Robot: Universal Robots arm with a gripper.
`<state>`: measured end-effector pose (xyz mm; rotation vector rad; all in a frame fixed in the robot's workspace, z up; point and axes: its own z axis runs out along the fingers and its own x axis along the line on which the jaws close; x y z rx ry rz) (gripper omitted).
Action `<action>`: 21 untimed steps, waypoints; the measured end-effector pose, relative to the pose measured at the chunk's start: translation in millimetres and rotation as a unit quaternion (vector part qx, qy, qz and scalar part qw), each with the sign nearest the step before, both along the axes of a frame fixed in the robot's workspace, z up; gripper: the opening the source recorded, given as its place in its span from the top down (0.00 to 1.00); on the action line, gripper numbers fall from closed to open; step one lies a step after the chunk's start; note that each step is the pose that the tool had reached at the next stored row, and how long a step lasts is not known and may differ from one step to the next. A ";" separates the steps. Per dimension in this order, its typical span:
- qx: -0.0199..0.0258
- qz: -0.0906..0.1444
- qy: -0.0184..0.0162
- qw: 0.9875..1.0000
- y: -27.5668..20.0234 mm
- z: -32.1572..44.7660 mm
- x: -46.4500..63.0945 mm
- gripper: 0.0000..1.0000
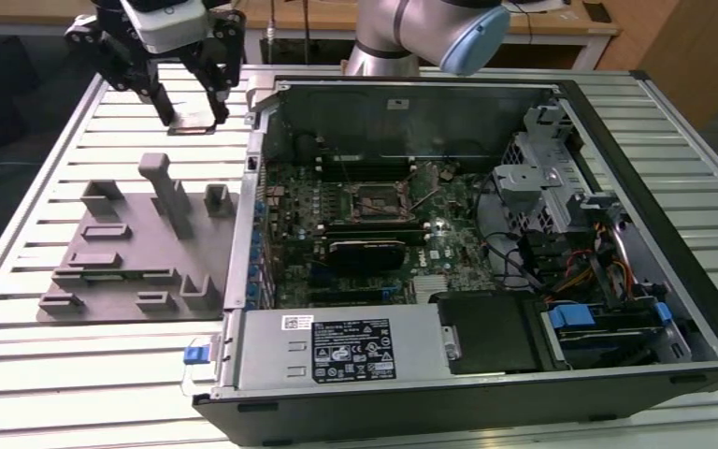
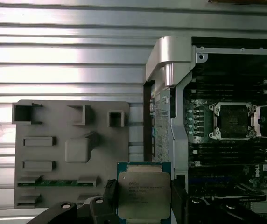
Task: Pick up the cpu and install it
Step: 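Pick up the cpu and move it towards the insertion slot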
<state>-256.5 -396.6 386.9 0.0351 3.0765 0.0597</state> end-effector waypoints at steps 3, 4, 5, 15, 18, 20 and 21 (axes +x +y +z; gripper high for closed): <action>0.000 0.000 0.000 1.000 0.0 0.0 7.1 0.45; 0.000 0.000 0.000 1.000 0.0 0.0 9.5 0.45; 0.000 0.000 0.000 1.000 0.0 -0.1 12.0 0.45; 0.000 0.000 0.000 1.000 0.0 0.0 39.4 0.45; 0.000 0.000 0.000 1.000 0.0 -0.1 47.7 0.45; 0.000 0.000 0.000 1.000 0.0 -0.1 53.0 0.45; 0.000 0.000 0.000 1.000 0.0 -0.1 56.0 0.45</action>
